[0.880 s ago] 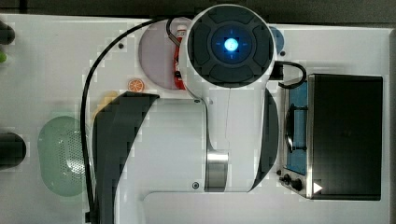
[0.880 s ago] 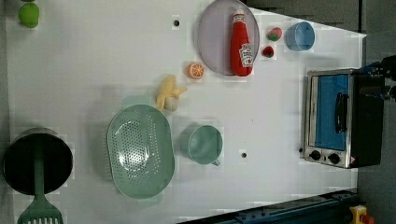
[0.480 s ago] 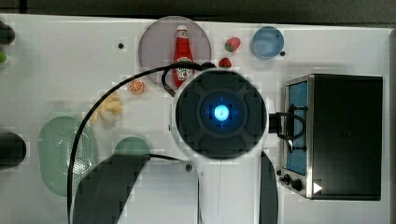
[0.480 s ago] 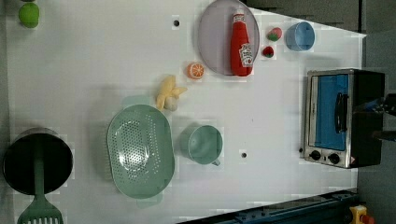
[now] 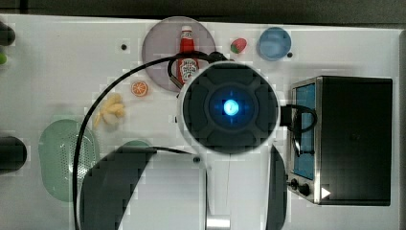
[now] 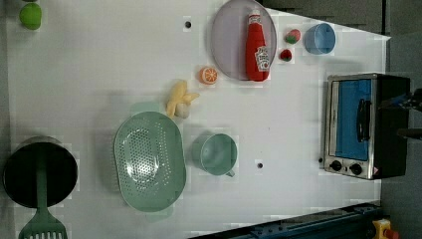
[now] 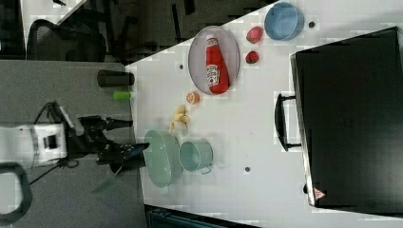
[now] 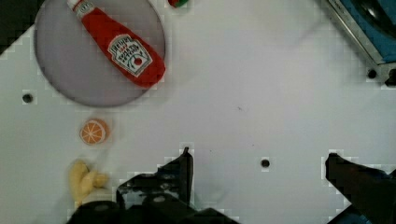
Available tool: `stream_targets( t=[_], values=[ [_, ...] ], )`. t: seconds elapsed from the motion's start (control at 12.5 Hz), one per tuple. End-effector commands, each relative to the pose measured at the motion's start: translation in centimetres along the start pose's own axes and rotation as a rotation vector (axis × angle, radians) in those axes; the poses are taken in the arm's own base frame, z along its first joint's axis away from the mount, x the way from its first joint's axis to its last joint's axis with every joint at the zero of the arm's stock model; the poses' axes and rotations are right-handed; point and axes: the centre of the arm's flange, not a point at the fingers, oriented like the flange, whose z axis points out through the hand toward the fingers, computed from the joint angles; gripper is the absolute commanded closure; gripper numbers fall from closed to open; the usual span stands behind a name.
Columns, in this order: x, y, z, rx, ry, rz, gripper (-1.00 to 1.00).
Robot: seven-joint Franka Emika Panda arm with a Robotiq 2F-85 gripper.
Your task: Pick ketchup from plate and place it on table.
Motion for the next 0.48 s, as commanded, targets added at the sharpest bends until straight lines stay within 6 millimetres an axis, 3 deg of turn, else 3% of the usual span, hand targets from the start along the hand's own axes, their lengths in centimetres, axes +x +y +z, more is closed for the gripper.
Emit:
stream_targets(
  t=[0.08,0.48],
  values=[
    [1.7,-1.3,4.1,-0.033,-0.048,0.003,-1.00],
    [4.2,-5.2,9.9,0.001,-0.032,-0.175,-1.00]
  ],
)
